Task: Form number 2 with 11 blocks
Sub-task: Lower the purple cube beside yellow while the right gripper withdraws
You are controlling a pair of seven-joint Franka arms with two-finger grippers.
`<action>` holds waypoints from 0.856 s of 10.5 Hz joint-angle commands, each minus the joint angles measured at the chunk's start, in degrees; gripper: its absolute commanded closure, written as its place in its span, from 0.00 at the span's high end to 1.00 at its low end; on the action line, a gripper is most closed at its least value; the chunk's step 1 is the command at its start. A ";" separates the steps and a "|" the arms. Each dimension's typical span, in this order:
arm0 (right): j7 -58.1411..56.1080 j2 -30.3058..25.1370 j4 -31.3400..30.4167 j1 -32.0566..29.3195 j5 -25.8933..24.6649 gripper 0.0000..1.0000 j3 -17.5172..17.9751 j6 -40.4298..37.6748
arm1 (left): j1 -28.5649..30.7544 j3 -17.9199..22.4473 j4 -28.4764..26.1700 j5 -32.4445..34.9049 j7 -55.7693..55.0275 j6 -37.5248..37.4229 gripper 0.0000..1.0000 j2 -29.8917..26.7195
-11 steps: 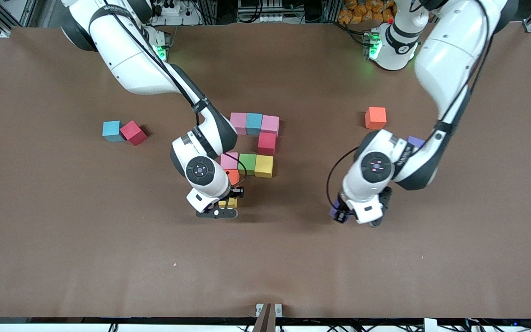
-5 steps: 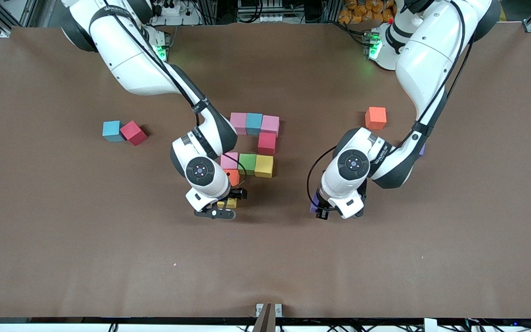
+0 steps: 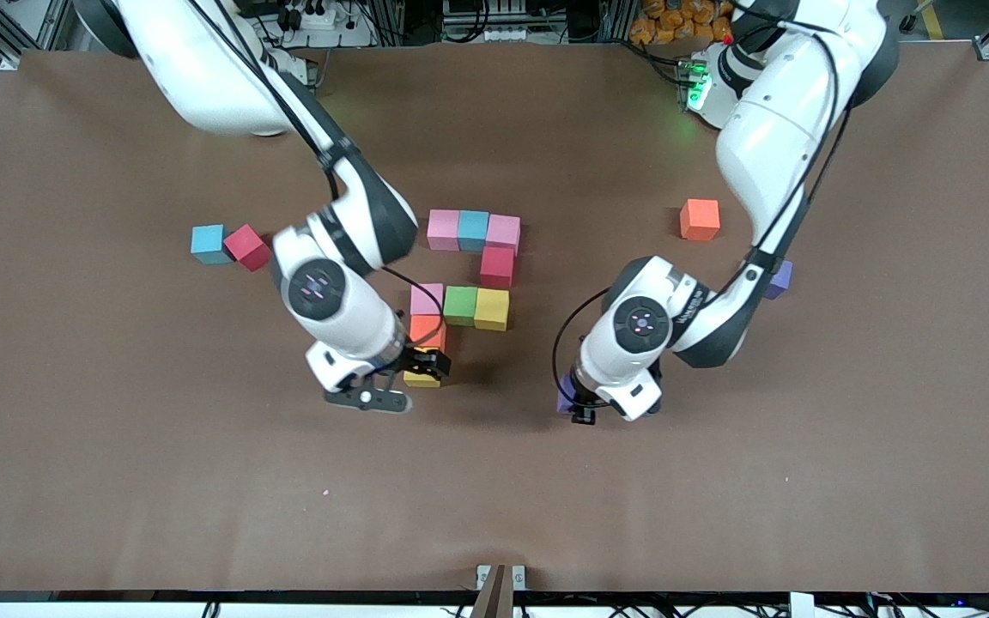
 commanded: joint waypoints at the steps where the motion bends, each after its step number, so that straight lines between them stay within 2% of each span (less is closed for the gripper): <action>1: -11.97 -13.36 -13.53 -7.25 1.94 1.00 0.22 0.73 | -4.35 2.53 3.18 -1.41 -2.45 2.70 0.42 2.12; 2: -17.79 -18.10 -16.96 -10.33 2.03 1.00 0.22 0.03 | -5.32 2.62 4.05 -1.41 -2.63 3.68 0.42 2.64; 4: -22.57 -27.25 -23.65 -16.04 1.94 1.00 -0.22 -2.69 | -7.43 2.62 7.29 -1.50 -4.64 4.39 0.42 5.01; 6: -27.75 -32.54 -24.20 -20.01 0.28 1.00 -1.88 -10.13 | -9.71 3.32 9.06 -1.50 -7.01 5.17 0.42 6.25; 7: -29.17 -34.74 -24.20 -21.42 -5.91 1.00 -2.15 -14.61 | -10.33 3.32 9.07 -1.50 -8.24 5.96 0.42 6.43; 8: -29.62 -35.20 -22.90 -21.78 -9.88 1.00 -2.50 -20.40 | -10.77 3.32 9.07 -1.50 -9.13 6.84 0.42 6.52; 9: -31.54 -36.59 -21.67 -23.35 -9.75 1.00 -3.20 -23.15 | -11.39 3.32 9.07 -1.50 -9.75 7.55 0.42 6.60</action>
